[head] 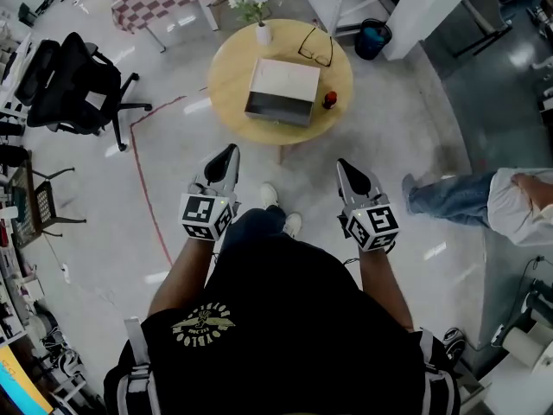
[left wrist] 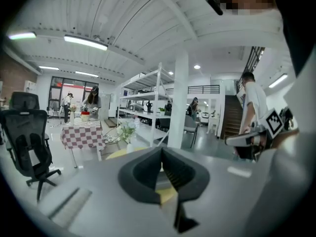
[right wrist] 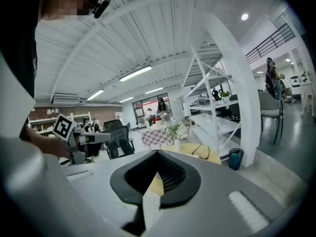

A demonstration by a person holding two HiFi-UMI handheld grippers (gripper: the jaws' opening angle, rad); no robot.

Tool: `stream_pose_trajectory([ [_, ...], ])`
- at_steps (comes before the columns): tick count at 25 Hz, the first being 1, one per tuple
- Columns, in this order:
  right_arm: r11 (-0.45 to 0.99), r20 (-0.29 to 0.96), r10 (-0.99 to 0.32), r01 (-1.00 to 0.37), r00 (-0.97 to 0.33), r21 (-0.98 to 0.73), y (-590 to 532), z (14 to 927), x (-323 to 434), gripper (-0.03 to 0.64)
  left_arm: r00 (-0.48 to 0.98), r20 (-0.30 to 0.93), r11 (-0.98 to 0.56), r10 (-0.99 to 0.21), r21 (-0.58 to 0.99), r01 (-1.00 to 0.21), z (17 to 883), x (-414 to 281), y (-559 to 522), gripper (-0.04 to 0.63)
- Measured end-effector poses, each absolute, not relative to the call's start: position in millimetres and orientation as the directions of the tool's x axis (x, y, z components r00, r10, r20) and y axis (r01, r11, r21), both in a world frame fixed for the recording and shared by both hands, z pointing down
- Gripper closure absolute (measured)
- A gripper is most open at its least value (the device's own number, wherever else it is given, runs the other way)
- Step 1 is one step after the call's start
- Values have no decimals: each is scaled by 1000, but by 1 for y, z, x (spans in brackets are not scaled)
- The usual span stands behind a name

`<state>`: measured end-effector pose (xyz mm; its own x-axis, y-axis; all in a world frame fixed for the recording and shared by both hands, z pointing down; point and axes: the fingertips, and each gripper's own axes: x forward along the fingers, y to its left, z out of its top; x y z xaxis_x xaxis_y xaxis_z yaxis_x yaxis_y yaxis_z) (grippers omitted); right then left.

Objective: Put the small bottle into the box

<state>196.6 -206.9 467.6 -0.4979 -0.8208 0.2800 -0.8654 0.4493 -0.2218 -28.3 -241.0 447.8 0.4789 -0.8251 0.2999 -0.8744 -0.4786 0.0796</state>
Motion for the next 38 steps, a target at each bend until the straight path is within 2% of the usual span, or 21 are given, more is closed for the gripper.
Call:
stream_pose_trajectory([
  [9,453,287,-821,-869,-494,-200,-259,462,182,609,457,318,-455,-831,83,-886,455,-59,-279,595],
  [24,391,286,-863,-909,-416,-143,-334,438,175,609,563,211,-562,-799,71,-824,426,-45,-376,595],
  [38,376,343,-863,-925,-370,-53,-395,442,162,609,591,244,-576,-769,137,-806,457,-62,-425,595],
])
